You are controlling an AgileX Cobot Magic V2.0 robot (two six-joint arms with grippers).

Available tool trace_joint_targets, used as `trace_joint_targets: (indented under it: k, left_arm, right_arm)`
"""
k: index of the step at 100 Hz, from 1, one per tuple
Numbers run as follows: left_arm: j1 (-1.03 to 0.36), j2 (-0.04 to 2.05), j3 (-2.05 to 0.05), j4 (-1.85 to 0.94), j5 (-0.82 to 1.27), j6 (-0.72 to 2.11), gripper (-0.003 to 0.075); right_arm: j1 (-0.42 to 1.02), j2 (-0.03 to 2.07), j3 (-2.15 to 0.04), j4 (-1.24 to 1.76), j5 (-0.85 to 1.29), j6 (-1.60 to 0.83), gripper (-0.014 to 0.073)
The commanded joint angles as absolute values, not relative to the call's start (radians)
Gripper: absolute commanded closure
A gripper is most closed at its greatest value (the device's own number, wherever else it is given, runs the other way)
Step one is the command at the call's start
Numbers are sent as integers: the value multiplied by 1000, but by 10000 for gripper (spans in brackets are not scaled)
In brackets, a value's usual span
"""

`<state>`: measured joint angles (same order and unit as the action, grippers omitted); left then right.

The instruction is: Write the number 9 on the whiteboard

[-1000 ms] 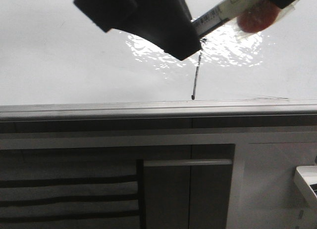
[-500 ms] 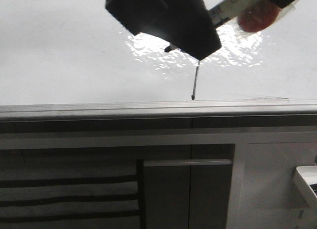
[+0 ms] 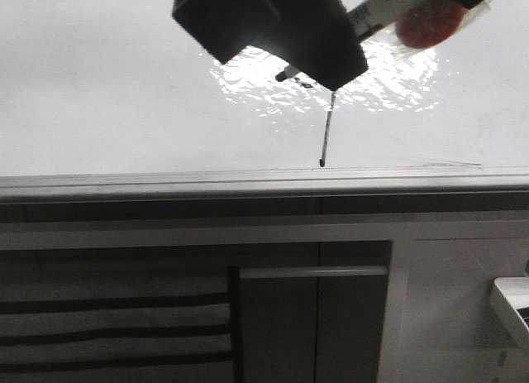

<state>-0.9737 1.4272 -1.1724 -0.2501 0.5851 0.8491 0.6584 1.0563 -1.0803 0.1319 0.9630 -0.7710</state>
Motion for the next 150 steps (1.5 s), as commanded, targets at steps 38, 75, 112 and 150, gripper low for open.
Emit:
trace_joint_targets:
  k: [38,75,112,150]
  left_arm:
    - [-973,1399,-1205,-280,507,823,734]
    - [-822,1343,-1205,-78,658,460,734]
    - [-463,1325,-1063,123,698,-31,734]
    - [-282,1340,-935,121,373,-231,734]
  right_arm:
    - [656,1032,-1112,139,947,-768,288]
    - [656,828,-1112,-321,980,-246,253]
    - [656,737,-1072,-343,992,-176,253]
    - [656,737,-1018,-343,944,-175,253]
